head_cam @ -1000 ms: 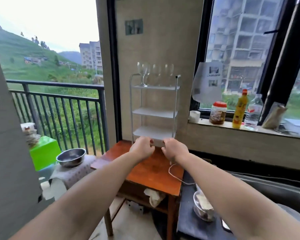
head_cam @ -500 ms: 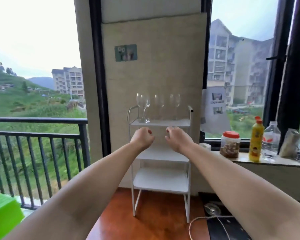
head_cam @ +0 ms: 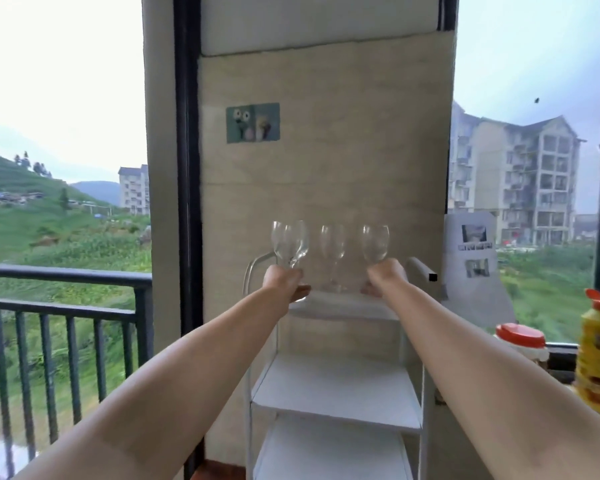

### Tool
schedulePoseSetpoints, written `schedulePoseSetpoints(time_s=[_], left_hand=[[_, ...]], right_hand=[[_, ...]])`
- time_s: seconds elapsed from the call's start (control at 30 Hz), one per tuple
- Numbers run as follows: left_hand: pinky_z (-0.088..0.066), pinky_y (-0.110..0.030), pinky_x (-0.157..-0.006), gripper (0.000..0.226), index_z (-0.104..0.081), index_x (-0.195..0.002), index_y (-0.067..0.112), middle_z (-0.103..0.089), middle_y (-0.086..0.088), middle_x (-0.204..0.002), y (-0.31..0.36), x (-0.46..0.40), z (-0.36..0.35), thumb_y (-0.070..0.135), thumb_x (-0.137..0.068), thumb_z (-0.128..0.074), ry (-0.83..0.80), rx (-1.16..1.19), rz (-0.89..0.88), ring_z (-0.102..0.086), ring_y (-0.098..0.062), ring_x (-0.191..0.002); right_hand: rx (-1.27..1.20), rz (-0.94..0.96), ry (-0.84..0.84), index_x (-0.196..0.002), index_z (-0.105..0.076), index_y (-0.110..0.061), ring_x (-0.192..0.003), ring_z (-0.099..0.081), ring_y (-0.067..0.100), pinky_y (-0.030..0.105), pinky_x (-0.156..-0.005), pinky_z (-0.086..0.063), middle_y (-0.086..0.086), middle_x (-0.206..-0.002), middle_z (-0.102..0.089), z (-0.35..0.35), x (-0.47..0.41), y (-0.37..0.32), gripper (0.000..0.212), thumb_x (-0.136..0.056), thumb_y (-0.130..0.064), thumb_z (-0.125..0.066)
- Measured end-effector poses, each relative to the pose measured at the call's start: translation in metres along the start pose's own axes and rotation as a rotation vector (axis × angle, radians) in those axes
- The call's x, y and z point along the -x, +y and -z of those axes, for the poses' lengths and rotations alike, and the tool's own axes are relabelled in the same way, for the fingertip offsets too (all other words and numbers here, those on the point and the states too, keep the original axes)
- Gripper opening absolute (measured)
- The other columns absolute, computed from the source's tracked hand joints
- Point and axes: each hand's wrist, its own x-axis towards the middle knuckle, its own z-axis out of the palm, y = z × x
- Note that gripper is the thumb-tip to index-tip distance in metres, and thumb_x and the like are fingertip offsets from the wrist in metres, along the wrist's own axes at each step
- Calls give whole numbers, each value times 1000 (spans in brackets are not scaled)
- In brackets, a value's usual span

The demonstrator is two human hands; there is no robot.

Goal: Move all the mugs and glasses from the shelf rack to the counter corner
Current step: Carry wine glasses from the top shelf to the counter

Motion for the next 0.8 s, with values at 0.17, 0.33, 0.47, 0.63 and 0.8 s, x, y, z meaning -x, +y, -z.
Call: schedulePoseSetpoints(time_s=[0.17, 0.33, 0.47, 0.63, 0.8], left_hand=[[-53, -23, -37, 9, -51, -93, 0, -56, -11, -78, -6, -13, -5, -4, -90, -43, 1, 51, 7, -62, -15, -33], [-54, -25, -38, 15, -55, -84, 0, -60, -10, -77, -8, -15, -1, 2, -95, -45, 29, -3, -86, -60, -13, -31], [-52, -21, -35, 14, -58, -92, -2, -61, -7, -71, -7, -1, 2, 7, -96, -49, 17, -22, -181, -57, -10, -28], [-43, -16, -30, 20, -61, -89, -3, -61, -8, -69, 1, 36, 5, 8, -97, -47, 5, -35, -247, -54, -6, -26], [-39, -14, -31, 25, -61, -85, -2, -60, -9, -60, -12, 95, 14, 12, -98, -44, -27, -19, -278, -52, -4, -27]], right_hand=[[-98, -30, -83, -125, -49, -3, -58, -60, 23, 23, -33, -50, 15, -87, -58, -10, -15, 7, 32, -95, 1, -39], [-70, -13, -29, -128, -47, 3, -48, -58, 22, 19, -27, -43, 10, -71, -51, -11, -6, 2, 36, -96, 2, -32], [-66, 98, -21, -109, -53, -3, -38, -60, 14, 16, -29, -42, 7, -69, -55, -7, 17, -7, 22, -96, -6, -35], [-17, 194, 23, -81, -55, -7, -27, -53, 6, 11, -27, -36, 6, -65, -56, -2, 62, -17, 20, -95, -12, -41], [-52, 165, -8, -69, -52, -12, -46, -50, 13, 11, -30, -37, 4, -61, -53, 7, 130, -8, 30, -96, -18, -44]])
